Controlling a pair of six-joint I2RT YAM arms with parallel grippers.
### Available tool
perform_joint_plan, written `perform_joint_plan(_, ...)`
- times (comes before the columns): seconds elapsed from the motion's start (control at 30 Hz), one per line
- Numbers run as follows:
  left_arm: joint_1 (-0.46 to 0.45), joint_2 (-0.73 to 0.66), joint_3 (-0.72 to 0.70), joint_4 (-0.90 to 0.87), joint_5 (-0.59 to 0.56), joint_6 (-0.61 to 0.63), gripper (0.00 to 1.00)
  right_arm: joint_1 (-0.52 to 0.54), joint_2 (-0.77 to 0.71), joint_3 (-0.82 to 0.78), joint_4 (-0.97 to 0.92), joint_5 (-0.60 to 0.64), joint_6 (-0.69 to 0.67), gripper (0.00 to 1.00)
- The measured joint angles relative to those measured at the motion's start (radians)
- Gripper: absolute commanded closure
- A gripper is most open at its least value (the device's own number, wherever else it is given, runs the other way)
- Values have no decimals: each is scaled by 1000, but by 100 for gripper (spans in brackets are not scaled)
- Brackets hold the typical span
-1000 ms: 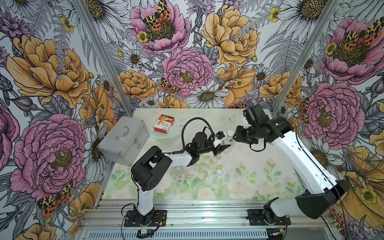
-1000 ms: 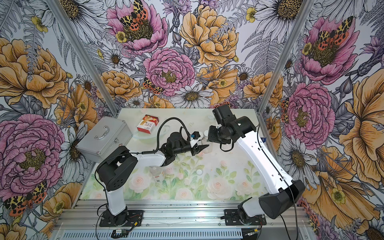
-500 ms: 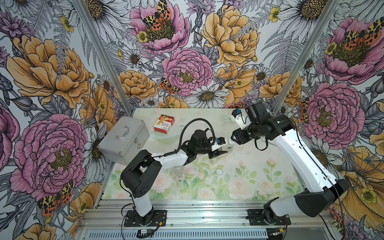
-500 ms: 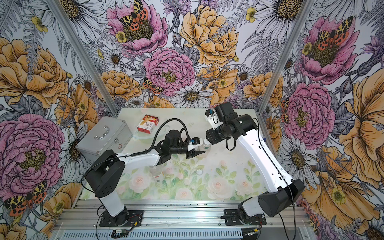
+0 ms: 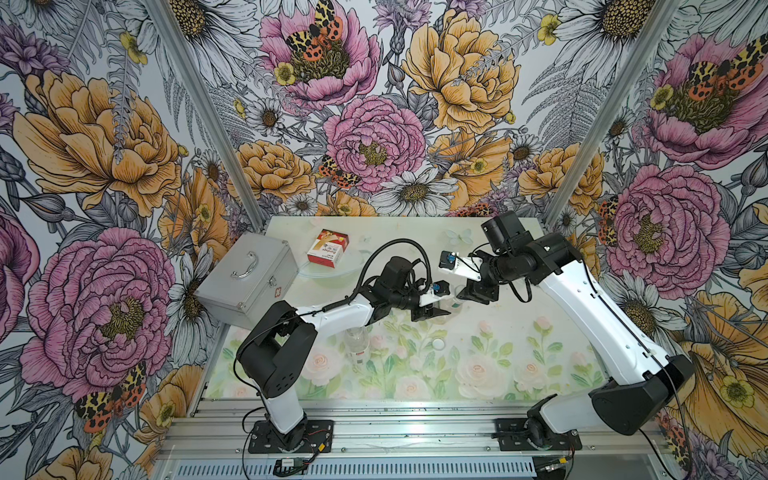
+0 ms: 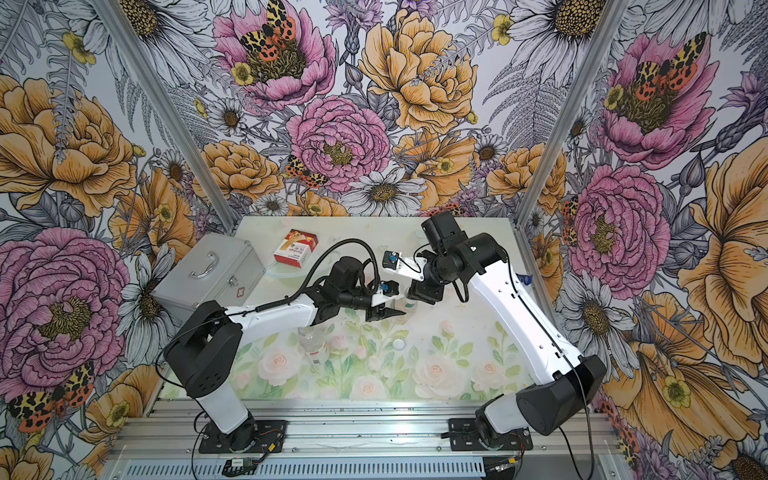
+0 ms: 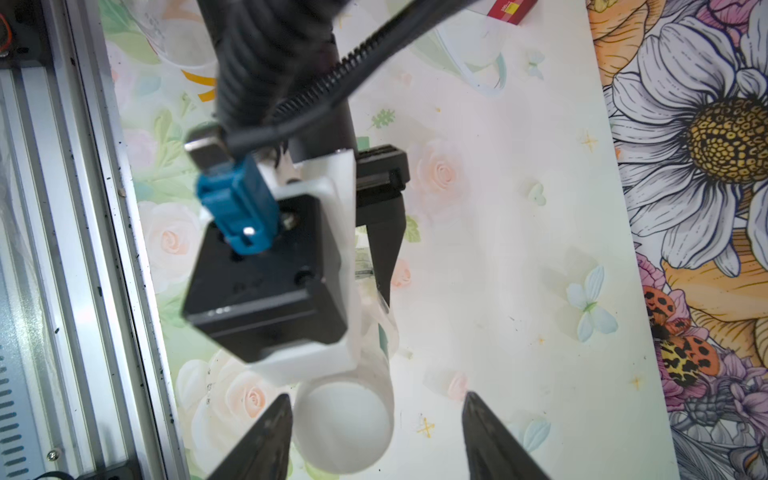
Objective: Screw on the bottle caps
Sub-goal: Screw the bottle cap onto the plastic bottle.
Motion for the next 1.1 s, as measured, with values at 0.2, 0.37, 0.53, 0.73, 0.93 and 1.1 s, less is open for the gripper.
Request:
perform_joint_plan(0.2,3,-7,0,-7,11,0,60,0,0,0,-60,-18,-69,36)
perform_joint_plan(0.37,7,-22,0,-7,19,0,59,1,0,0,-80,-30,-94,38)
perform_joint_plan(0.53,7,-31,0,-7,23,0,59,6,1,0,-80,-30,-89,46)
perform_joint_plan(0.73,7,-32,0,-10,29,0,59,7,2,0,-56,-32,-37,60)
perform_joint_plan(0.93,14,-33,-2,5,29,-36,59,10,0,-7,-14,-38,90,68)
perform_joint_plan(1.1,25,-34,-26,40,16,-94,60,29,-13,-53,73,-1,304,69)
